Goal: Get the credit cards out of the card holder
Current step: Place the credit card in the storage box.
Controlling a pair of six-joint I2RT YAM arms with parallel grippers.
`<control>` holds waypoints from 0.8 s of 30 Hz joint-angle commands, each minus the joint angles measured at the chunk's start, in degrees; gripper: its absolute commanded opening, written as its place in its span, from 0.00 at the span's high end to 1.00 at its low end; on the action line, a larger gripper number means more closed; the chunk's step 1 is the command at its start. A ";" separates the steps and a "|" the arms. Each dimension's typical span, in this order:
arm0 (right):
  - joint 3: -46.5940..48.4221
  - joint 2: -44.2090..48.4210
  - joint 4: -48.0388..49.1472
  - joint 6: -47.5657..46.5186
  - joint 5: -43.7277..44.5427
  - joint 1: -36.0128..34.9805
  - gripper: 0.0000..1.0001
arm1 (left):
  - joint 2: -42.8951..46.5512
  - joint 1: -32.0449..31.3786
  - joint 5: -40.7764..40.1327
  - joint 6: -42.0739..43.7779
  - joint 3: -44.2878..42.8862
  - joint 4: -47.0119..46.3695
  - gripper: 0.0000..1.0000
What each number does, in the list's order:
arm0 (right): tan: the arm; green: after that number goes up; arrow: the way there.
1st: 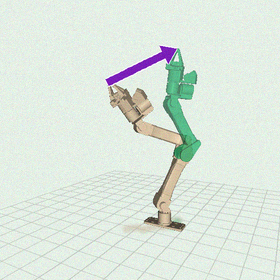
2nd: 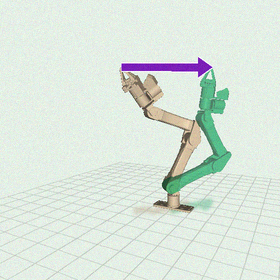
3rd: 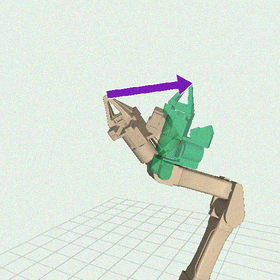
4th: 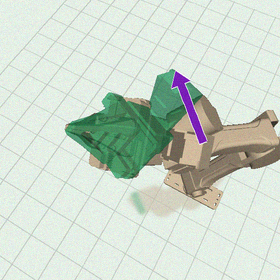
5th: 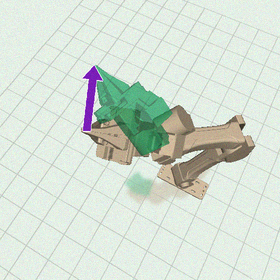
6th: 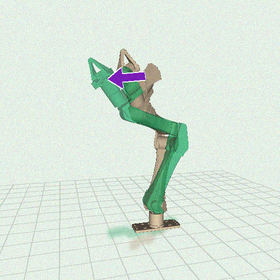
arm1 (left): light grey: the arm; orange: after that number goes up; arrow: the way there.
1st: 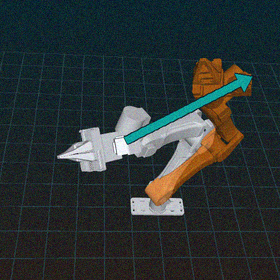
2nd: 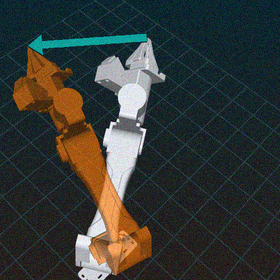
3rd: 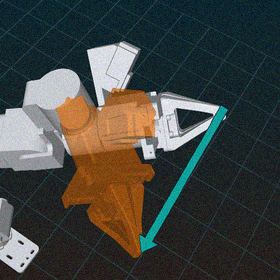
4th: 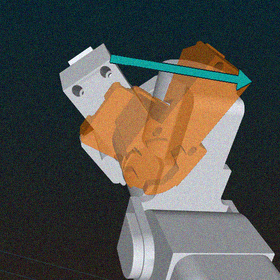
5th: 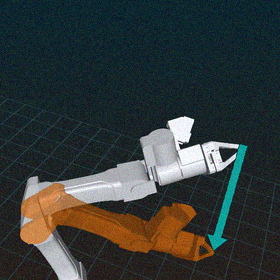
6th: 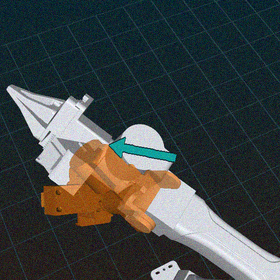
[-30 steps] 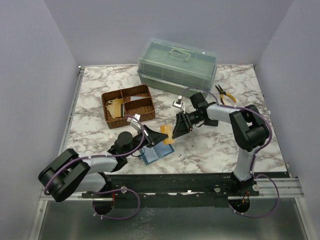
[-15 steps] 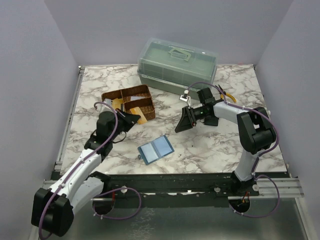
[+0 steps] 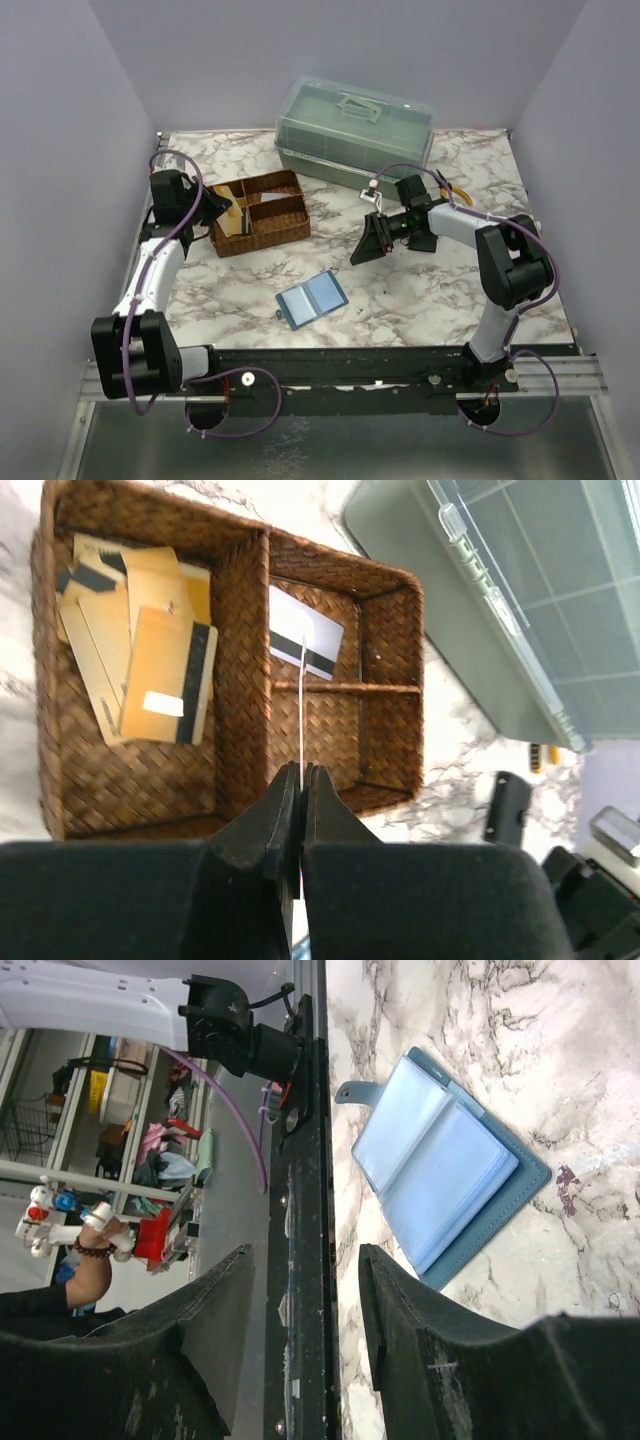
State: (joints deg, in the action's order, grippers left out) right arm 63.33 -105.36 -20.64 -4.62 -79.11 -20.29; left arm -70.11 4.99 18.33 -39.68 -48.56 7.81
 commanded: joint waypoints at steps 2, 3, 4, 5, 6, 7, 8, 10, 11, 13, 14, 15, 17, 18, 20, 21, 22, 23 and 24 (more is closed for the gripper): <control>-0.13 1.84 -0.84 -1.47 0.06 -0.18 0.49 | -8.61 3.78 3.92 13.72 -7.41 4.24 0.97; -0.11 1.99 -0.88 -1.59 0.11 -0.18 0.49 | -9.98 4.31 4.17 14.09 -8.11 4.31 0.97; -0.18 2.20 -0.87 -1.61 0.15 -0.18 0.49 | -11.28 4.52 4.56 14.25 -8.80 4.25 0.97; -0.22 2.38 -0.88 -1.62 0.24 -0.18 0.49 | -12.48 4.64 4.79 14.39 -9.40 4.23 0.97; -0.26 2.48 -0.81 -1.62 0.19 -0.17 0.49 | -13.70 4.67 5.23 14.63 -10.12 4.25 0.97; -0.31 2.52 -0.80 -1.62 0.14 -0.18 0.49 | -14.67 4.67 5.52 14.79 -10.74 4.23 0.97; -0.29 2.53 -0.80 -1.66 0.09 -0.18 0.49 | -15.69 4.66 5.57 14.87 -11.22 4.23 0.97; -0.30 2.37 -0.80 -1.62 -0.03 -0.14 0.49 | -17.94 4.68 6.39 14.90 -12.43 4.27 0.96; -0.29 2.23 -0.80 -1.66 -0.07 -0.18 0.50 | -19.19 4.67 6.81 14.90 -13.06 4.23 0.95; -0.31 2.11 -0.80 -1.63 -0.20 -0.18 0.50 | -21.39 4.67 7.38 14.90 -14.15 4.26 0.91; -0.31 2.09 -0.80 -1.70 -0.17 -0.18 0.50 | -22.36 4.67 7.23 14.85 -14.60 4.24 0.86; -0.25 2.00 -0.80 -1.70 -0.17 -0.18 0.50 | -23.35 4.67 6.71 14.65 -14.96 4.28 0.78; -0.25 2.04 -0.85 -1.71 -0.17 -0.18 0.50 | -25.03 4.67 4.43 14.04 -15.71 4.28 0.58; -0.26 2.06 -0.81 -1.71 -0.19 -0.18 0.50 | -25.65 4.67 3.88 13.95 -16.16 4.35 0.54; -0.28 2.09 -0.80 -1.77 -0.14 -0.19 0.50 | -25.42 4.67 2.19 13.72 -17.00 4.57 0.49; -0.27 2.17 -0.80 -1.84 -0.15 -0.18 0.50 | -24.52 4.67 0.84 13.63 -17.13 4.62 0.49; -0.28 2.24 -0.85 -1.88 -0.12 -0.18 0.50 | -23.31 4.67 -0.66 13.69 -17.18 4.56 0.49; -0.14 2.40 -0.97 -2.14 0.03 -0.18 0.50 | -21.58 4.67 -2.29 13.87 -17.07 4.51 0.48; 0.02 2.55 -1.38 -2.60 0.20 -0.18 0.50 | -19.47 4.63 -4.22 13.92 -16.78 4.49 0.47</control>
State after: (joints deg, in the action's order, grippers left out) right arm 63.33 -104.40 -20.71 -5.43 -79.11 -20.29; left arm -95.39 9.58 21.15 -26.22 -63.51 12.56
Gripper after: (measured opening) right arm 0.501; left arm 0.513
